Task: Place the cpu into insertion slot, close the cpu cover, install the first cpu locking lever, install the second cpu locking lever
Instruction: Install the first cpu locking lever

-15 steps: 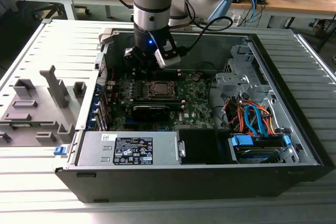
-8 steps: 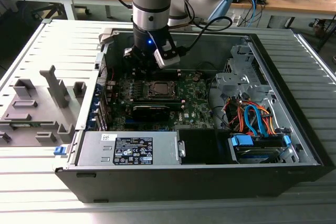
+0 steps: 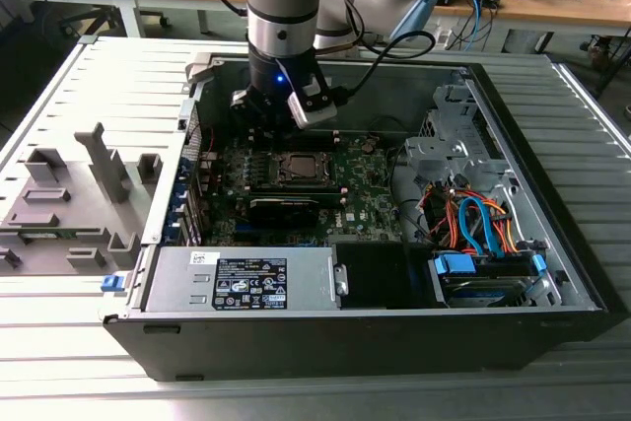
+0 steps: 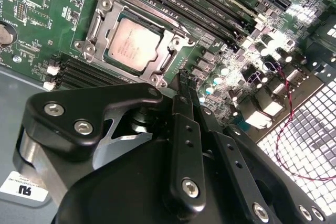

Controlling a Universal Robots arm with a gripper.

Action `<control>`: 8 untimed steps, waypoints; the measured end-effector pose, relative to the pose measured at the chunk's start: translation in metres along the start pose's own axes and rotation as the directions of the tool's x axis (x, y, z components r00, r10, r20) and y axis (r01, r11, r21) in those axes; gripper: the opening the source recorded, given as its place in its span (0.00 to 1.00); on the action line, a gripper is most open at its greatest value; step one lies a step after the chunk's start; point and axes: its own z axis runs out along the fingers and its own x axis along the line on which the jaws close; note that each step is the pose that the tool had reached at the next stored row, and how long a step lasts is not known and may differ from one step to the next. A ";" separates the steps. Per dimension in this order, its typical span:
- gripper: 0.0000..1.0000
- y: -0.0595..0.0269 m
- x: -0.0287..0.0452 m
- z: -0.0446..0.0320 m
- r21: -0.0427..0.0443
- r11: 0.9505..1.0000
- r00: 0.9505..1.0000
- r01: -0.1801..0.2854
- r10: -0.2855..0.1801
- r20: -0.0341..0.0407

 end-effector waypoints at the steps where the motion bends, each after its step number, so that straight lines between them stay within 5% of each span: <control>1: 0.11 0.0000 0.0002 0.0000 0.000 1.000 1.000 0.000 0.000 0.000; 8: 0.11 0.0000 0.0019 0.0001 0.000 1.000 1.000 0.000 0.000 0.000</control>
